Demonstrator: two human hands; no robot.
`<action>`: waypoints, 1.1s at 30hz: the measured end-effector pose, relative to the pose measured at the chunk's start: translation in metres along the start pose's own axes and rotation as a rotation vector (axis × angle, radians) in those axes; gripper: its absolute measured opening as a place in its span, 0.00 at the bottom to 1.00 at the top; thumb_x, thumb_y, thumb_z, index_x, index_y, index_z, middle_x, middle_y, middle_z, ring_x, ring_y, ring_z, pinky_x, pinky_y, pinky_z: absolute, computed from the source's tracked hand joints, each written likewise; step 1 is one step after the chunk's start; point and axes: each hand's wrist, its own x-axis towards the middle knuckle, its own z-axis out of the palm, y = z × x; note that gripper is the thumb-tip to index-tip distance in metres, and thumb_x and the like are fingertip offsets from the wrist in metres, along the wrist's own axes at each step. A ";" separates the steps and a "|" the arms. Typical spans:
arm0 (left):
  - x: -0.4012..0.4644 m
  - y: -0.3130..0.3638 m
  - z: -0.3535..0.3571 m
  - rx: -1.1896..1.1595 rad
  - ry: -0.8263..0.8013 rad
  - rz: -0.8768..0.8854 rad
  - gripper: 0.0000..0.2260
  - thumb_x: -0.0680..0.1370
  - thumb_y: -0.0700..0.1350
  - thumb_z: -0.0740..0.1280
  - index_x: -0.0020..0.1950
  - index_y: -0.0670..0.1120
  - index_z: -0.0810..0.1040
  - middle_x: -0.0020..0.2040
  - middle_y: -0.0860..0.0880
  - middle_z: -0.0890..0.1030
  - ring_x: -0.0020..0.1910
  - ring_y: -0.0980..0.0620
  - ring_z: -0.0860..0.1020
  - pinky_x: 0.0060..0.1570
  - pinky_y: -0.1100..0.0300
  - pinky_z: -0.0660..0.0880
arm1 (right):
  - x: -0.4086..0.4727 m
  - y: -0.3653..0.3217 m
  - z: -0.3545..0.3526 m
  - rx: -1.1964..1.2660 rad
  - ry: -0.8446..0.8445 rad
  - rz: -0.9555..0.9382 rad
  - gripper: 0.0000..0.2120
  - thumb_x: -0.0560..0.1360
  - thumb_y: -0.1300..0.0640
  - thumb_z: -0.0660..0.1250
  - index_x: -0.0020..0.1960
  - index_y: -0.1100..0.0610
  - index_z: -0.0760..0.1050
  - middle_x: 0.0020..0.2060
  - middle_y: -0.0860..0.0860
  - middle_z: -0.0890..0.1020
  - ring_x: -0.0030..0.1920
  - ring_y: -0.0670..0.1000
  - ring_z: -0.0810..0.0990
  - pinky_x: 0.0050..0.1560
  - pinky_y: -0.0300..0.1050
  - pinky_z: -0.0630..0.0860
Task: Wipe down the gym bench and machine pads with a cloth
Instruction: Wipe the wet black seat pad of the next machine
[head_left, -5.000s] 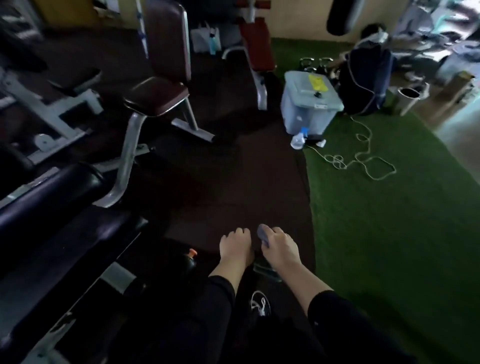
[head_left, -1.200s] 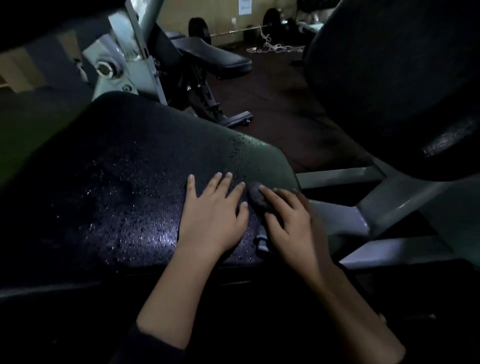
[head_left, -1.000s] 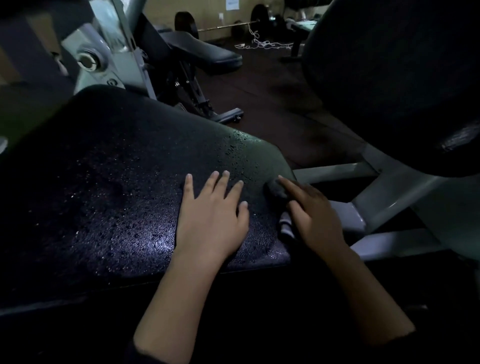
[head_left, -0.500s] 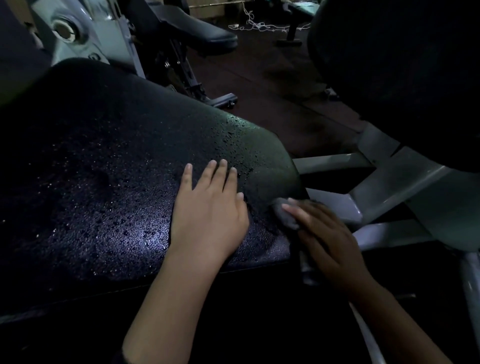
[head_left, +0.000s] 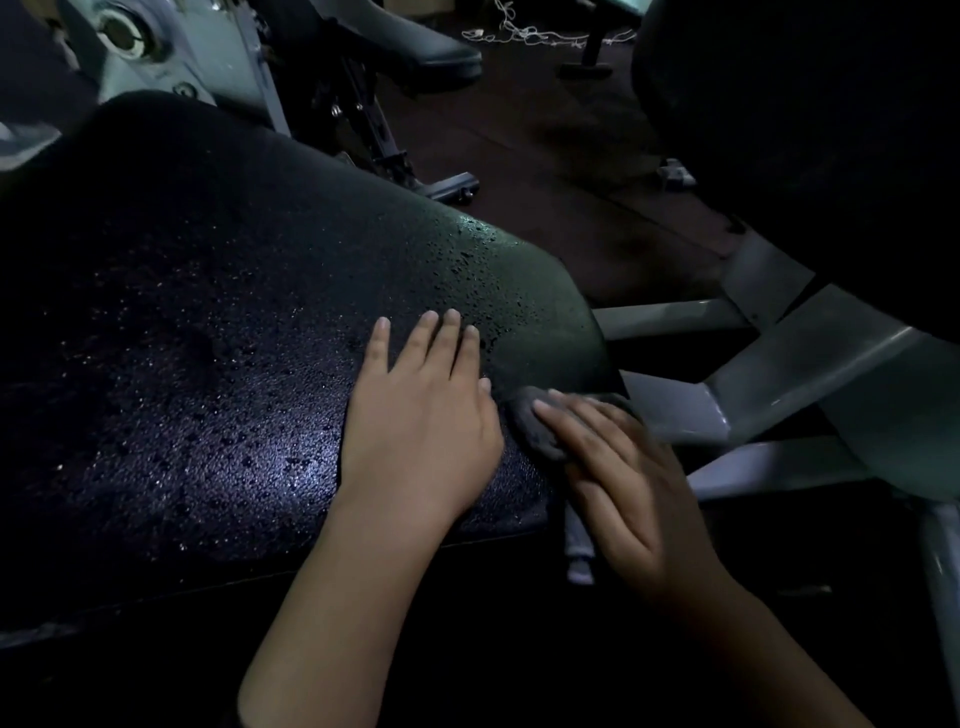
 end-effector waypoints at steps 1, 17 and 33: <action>0.000 0.000 0.000 -0.002 0.004 -0.002 0.29 0.78 0.51 0.37 0.79 0.47 0.50 0.80 0.50 0.50 0.78 0.53 0.47 0.75 0.47 0.41 | -0.002 0.010 -0.003 -0.005 -0.006 -0.008 0.21 0.79 0.55 0.54 0.72 0.52 0.68 0.70 0.48 0.71 0.70 0.51 0.69 0.70 0.51 0.65; -0.001 0.000 -0.002 -0.031 0.016 0.005 0.33 0.75 0.51 0.35 0.79 0.46 0.54 0.79 0.49 0.54 0.78 0.52 0.50 0.75 0.49 0.43 | 0.004 -0.005 -0.002 0.025 -0.071 -0.084 0.23 0.78 0.56 0.54 0.73 0.53 0.67 0.71 0.48 0.69 0.71 0.51 0.68 0.71 0.51 0.63; 0.014 0.009 -0.005 -0.073 -0.051 -0.087 0.27 0.81 0.55 0.51 0.79 0.49 0.52 0.80 0.51 0.50 0.78 0.53 0.47 0.75 0.43 0.39 | 0.081 0.047 0.001 0.108 -0.091 -0.156 0.20 0.79 0.58 0.56 0.70 0.57 0.72 0.68 0.51 0.73 0.69 0.47 0.70 0.69 0.49 0.66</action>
